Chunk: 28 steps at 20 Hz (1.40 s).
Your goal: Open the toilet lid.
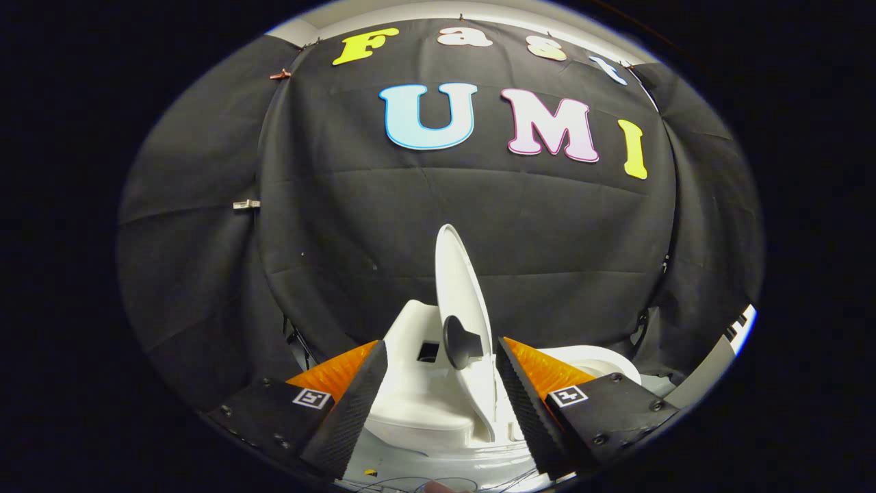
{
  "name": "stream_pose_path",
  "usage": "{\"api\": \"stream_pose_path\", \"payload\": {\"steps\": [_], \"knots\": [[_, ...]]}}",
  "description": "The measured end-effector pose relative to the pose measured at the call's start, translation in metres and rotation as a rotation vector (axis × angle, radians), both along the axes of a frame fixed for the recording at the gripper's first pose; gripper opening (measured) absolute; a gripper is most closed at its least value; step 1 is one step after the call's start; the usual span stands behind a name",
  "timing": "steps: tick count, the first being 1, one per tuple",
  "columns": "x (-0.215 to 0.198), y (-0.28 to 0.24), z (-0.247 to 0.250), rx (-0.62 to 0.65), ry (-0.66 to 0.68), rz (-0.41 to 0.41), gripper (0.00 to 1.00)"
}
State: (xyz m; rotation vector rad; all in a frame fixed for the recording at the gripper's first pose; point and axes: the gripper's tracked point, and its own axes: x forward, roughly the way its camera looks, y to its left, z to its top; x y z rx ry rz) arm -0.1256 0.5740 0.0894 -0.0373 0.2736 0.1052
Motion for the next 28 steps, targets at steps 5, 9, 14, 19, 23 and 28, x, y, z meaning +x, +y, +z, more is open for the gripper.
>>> {"api": "stream_pose_path", "payload": {"steps": [5, 9, 14, 19, 23, 28], "knots": [[-0.007, -0.01, 0.025, 0.021, -0.035, 0.058, 1.0], [-0.014, -0.026, 0.046, 0.045, -0.062, 0.091, 1.0], [-0.011, -0.073, 0.057, 0.073, -0.078, 0.115, 1.0], [0.008, -0.155, 0.05, 0.105, -0.075, 0.074, 0.99], [0.03, -0.232, 0.029, 0.081, -0.073, 0.037, 0.99], [0.052, -0.312, -0.014, 0.077, -0.066, 0.015, 0.99]]}}
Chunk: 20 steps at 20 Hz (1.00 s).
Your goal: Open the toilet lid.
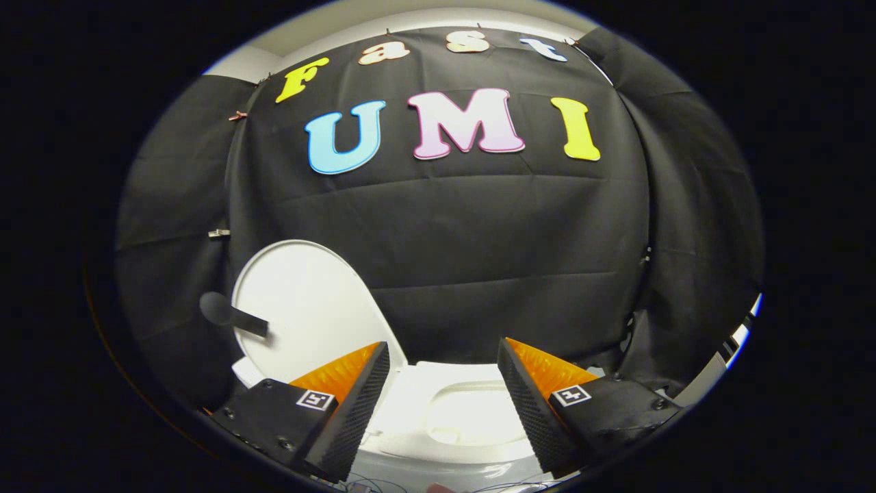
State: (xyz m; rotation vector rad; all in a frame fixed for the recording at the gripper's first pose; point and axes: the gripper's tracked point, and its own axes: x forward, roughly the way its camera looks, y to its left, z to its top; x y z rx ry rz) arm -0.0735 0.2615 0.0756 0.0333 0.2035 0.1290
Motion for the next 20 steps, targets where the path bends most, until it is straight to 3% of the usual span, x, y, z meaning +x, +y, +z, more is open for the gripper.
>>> {"api": "stream_pose_path", "payload": {"steps": [5, 11, 20], "knots": [[0.029, -0.053, -0.042, 0.022, 0.029, 0.003, 0.99], [0.056, -0.107, -0.05, 0.004, -0.024, -0.078, 0.99], [0.064, -0.14, -0.056, -0.024, -0.033, -0.131, 0.99]]}}
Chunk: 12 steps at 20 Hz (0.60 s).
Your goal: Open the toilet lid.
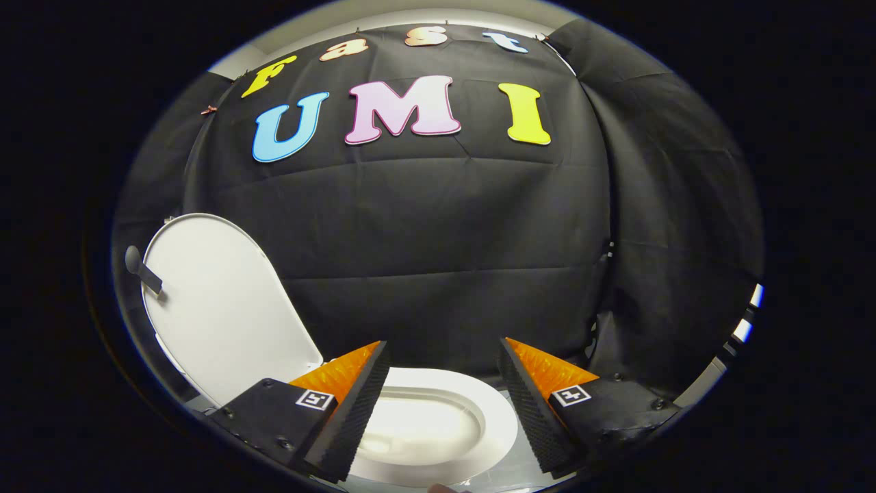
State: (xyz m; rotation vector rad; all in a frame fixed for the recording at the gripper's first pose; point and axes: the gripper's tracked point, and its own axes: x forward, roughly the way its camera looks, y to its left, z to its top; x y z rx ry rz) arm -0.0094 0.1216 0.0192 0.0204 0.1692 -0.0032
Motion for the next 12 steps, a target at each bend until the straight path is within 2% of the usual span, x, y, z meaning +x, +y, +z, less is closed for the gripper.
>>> {"api": "stream_pose_path", "payload": {"steps": [12], "knots": [[-0.0041, -0.005, 0.0092, -0.039, -0.038, 0.002, 0.99]]}}
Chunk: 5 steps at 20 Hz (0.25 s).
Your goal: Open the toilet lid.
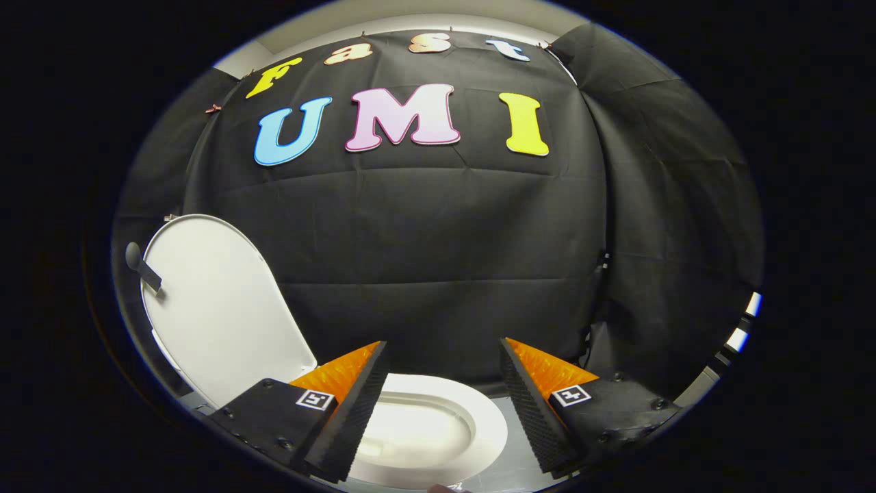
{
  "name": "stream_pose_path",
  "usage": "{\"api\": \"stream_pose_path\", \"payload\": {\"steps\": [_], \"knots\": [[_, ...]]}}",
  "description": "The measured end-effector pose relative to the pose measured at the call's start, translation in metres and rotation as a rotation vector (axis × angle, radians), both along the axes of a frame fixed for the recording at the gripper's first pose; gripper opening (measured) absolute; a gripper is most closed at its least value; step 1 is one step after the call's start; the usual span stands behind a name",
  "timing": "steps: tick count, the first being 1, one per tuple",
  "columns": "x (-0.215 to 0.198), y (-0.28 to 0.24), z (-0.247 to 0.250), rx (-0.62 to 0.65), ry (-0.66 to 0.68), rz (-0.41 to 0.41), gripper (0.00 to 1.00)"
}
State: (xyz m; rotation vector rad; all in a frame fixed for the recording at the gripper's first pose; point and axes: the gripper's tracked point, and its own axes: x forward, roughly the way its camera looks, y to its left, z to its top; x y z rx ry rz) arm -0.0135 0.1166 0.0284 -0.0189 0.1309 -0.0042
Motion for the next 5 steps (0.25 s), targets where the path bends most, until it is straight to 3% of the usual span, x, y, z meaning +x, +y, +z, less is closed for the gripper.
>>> {"api": "stream_pose_path", "payload": {"steps": [5], "knots": [[0.0006, -0.0015, -0.0007, -0.006, -0.001, -0.001, 0.99]]}}
